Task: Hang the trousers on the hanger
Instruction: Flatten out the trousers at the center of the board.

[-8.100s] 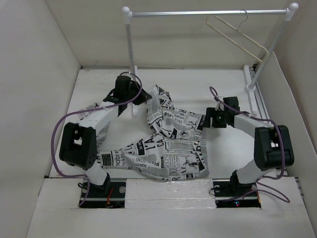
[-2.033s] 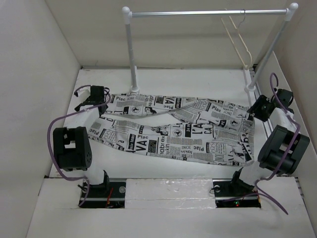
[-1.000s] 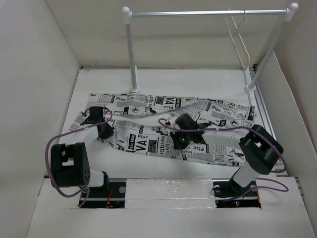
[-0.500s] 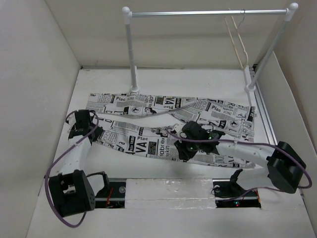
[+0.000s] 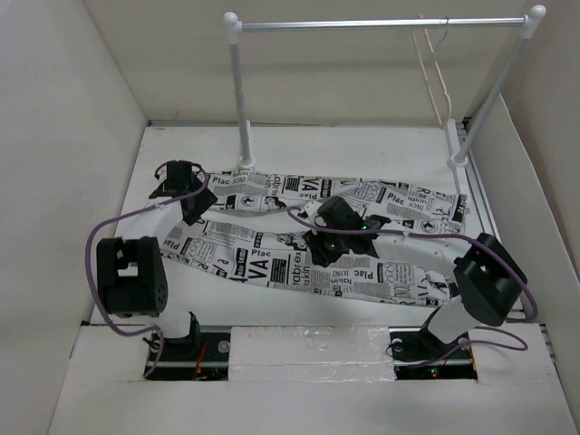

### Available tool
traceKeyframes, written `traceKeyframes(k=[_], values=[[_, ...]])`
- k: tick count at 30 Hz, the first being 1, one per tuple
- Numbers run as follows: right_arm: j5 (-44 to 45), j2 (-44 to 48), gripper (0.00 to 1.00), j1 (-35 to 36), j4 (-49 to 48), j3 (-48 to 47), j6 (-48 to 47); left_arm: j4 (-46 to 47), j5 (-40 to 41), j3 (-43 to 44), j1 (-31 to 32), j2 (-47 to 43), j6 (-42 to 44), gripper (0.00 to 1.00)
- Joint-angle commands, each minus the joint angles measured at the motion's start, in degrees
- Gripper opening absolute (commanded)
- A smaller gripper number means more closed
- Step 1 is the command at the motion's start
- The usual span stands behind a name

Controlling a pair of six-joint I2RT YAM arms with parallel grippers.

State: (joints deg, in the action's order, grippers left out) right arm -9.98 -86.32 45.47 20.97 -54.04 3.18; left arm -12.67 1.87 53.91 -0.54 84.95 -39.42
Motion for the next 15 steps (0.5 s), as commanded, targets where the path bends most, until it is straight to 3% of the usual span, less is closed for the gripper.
traceKeyframes(k=[1, 2, 5, 7, 9, 11, 13, 14, 15], values=[[1.2, -4.3, 0.44, 3.8, -2.0, -3.4, -1.5, 0.4, -2.5, 4.8, 0.3, 4.0, 2.1, 0.54], [1.4, -5.5, 0.55, 4.6, -1.6, -3.4, -1.9, 0.5, -2.5, 5.5, 0.3, 5.0, 2.2, 0.54], [3.7, -9.8, 0.55, 7.5, -1.5, -2.7, -1.7, 0.1, 0.7, 8.1, 0.3, 10.0, 2.2, 0.54], [4.4, -11.7, 0.45, 8.1, -2.1, -1.3, -1.2, -1.0, 1.6, 9.5, -0.3, 13.2, 2.2, 0.53], [3.1, -11.7, 0.26, 10.1, -1.9, -0.7, -0.7, -1.0, 2.1, 10.6, -0.3, 14.2, 2.3, 0.51], [1.3, -8.3, 0.21, 10.8, -0.2, -0.5, -0.5, -1.0, 3.4, 11.0, -0.3, 14.1, 2.6, 0.48], [2.5, -4.7, 0.26, 10.0, 1.6, -1.0, -0.8, -0.2, 4.5, 10.9, -0.8, 13.4, 3.1, 0.47], [2.9, -1.3, 0.43, 5.7, 4.2, -4.5, -2.5, -0.3, 5.2, 11.2, -1.4, 13.9, 3.4, 0.47], [2.9, -1.3, 0.44, 5.7, 4.3, -4.6, -4.6, -0.3, 5.3, 11.2, -1.4, 13.9, 3.4, 0.47]])
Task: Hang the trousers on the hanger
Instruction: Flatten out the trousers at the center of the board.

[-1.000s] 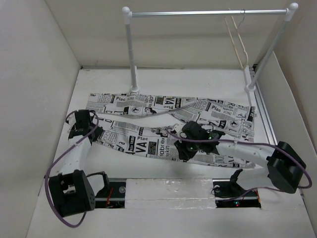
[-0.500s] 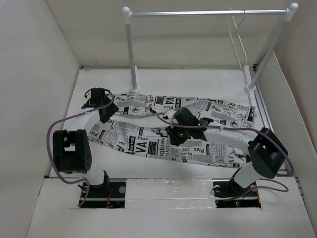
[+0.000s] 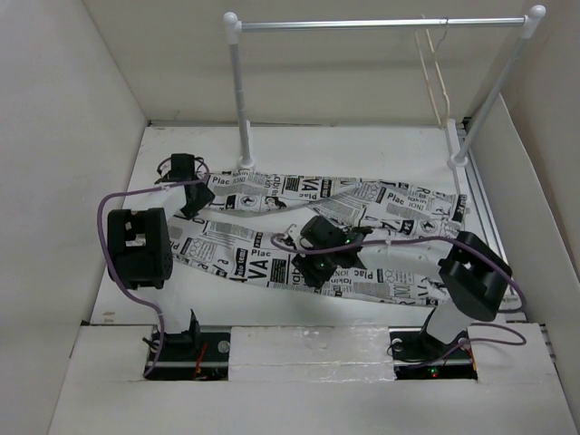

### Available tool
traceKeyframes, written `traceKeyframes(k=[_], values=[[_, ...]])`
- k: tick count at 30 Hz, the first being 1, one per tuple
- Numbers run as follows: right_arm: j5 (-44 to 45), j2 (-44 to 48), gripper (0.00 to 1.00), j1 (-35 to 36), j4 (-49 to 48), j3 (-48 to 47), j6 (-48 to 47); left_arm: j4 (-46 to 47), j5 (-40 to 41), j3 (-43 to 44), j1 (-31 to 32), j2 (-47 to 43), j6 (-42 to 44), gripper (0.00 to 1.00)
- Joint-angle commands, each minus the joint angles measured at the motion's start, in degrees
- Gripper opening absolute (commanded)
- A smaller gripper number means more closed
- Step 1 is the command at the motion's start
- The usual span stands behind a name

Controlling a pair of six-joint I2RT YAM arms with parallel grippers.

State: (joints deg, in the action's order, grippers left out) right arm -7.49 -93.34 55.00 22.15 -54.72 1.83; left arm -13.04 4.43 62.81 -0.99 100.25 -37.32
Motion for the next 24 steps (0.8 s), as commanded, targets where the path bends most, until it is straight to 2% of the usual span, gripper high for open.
traceKeyframes(k=[1, 3, 5, 9, 13, 16, 20, 23, 24], values=[[0.4, 5.5, 0.51, -5.8, 3.2, -6.9, -4.4, -0.1, 2.7, 2.8, -0.9, -1.0, 1.4, 0.47], [1.0, 2.7, 0.53, -11.7, 5.2, -10.5, -8.1, -0.8, 3.2, 3.3, -1.5, 0.3, 1.2, 0.47], [2.2, -4.2, 0.53, -16.7, 6.3, -16.5, -10.0, -1.0, 3.9, 3.7, -1.5, 0.9, 1.2, 0.47], [5.8, -13.4, 0.53, -22.3, 4.9, -24.0, -11.3, -0.1, 3.4, 3.1, -1.5, 1.4, 0.9, 0.49], [8.8, -16.1, 0.53, -24.3, 3.8, -28.6, -11.3, 0.1, 2.9, 3.5, -1.5, 1.7, 0.8, 0.49], [6.3, -19.8, 0.54, -25.0, 6.1, -31.6, -12.0, 0.2, 2.8, 3.5, -1.5, 1.9, 1.0, 0.49], [6.6, -19.3, 0.53, -24.5, 4.0, -26.5, -11.6, -0.8, 3.5, 5.0, -1.5, 3.1, 1.9, 0.50], [6.2, -18.6, 0.43, -23.8, 1.3, -21.7, -10.2, -1.6, 4.1, 6.5, -1.5, 4.4, 1.8, 0.50], [5.7, -18.9, 0.33, -23.8, 1.4, -21.0, -9.4, -1.8, 4.6, 7.1, -1.5, 4.9, 1.7, 0.50]])
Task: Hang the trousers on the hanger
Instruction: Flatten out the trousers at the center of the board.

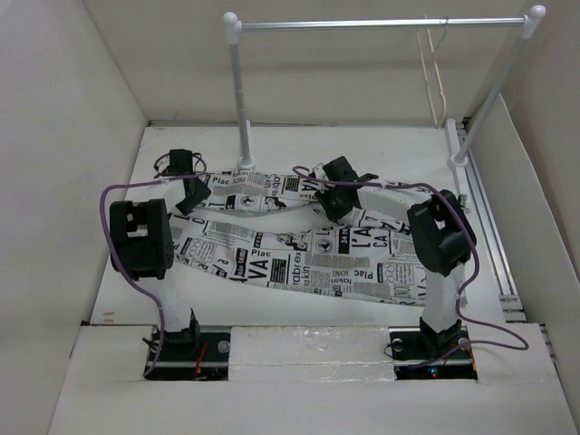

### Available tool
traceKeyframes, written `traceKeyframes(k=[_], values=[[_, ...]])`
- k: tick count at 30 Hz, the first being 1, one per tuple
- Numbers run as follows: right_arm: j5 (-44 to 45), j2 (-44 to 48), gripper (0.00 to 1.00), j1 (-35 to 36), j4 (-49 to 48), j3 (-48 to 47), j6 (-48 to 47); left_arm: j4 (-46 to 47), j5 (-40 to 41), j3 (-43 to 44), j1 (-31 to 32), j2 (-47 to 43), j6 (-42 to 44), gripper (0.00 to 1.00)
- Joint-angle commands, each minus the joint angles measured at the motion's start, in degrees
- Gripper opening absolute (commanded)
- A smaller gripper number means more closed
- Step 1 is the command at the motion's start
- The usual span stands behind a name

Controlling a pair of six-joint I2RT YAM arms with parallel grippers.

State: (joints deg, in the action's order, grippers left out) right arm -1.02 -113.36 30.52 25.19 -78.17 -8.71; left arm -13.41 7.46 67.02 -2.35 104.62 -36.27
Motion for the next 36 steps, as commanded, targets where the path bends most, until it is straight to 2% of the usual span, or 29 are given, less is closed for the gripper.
traceKeyframes(k=[1, 2, 6, 13, 24, 25, 26, 28, 29, 30, 32, 36], values=[[-0.6, 0.5, 0.27, 0.7, -1.7, 3.6, 1.6, -2.1, 2.1, 3.1, -0.1, 0.7, 0.5, 0.50], [-0.4, 0.6, 0.24, 0.2, -2.2, 4.4, 1.9, -2.5, 2.5, 3.3, -0.6, 0.8, 0.2, 0.50], [-0.4, 3.7, 0.00, 0.2, -2.7, 8.6, 2.3, -3.4, -1.0, 2.4, -4.9, 2.2, -1.3, 0.50], [-3.6, 9.9, 0.00, 0.2, -1.1, 12.6, 0.2, -2.5, -1.1, -0.7, -10.7, 0.0, -0.6, 0.50], [-7.6, 14.5, 0.00, 0.2, 6.4, 10.9, -4.5, -4.7, 2.1, 2.6, -10.7, -3.7, 0.5, 0.51], [-7.1, 14.5, 0.01, 0.2, 8.5, 10.5, -4.6, -4.8, 2.1, 2.7, -10.7, -5.7, 0.6, 0.51], [-6.6, 14.9, 0.08, 0.2, 8.8, 10.5, -4.4, -4.8, 2.3, 2.4, -10.7, -7.0, 0.6, 0.51], [-6.6, 17.2, 0.27, 0.2, 8.9, 10.8, -4.0, -4.9, 3.3, 1.7, -10.7, -11.5, 0.8, 0.52], [-7.1, 18.1, 0.44, 0.2, 9.0, 10.5, -3.6, -4.8, 3.7, 0.4, -10.7, -13.2, 1.0, 0.52], [-7.6, 18.9, 0.49, 0.2, 9.0, 10.1, -3.5, -4.8, 4.1, -0.6, -10.7, -15.1, 1.1, 0.52], [-9.4, 20.6, 0.55, 0.8, 9.6, 8.2, -3.3, -4.8, 6.1, -3.9, -10.7, -20.2, 1.5, 0.53], [-9.7, 24.0, 0.54, 4.5, 10.7, 6.8, -3.1, -9.2, 9.4, -9.2, -10.7, -26.5, -1.1, 0.51]])
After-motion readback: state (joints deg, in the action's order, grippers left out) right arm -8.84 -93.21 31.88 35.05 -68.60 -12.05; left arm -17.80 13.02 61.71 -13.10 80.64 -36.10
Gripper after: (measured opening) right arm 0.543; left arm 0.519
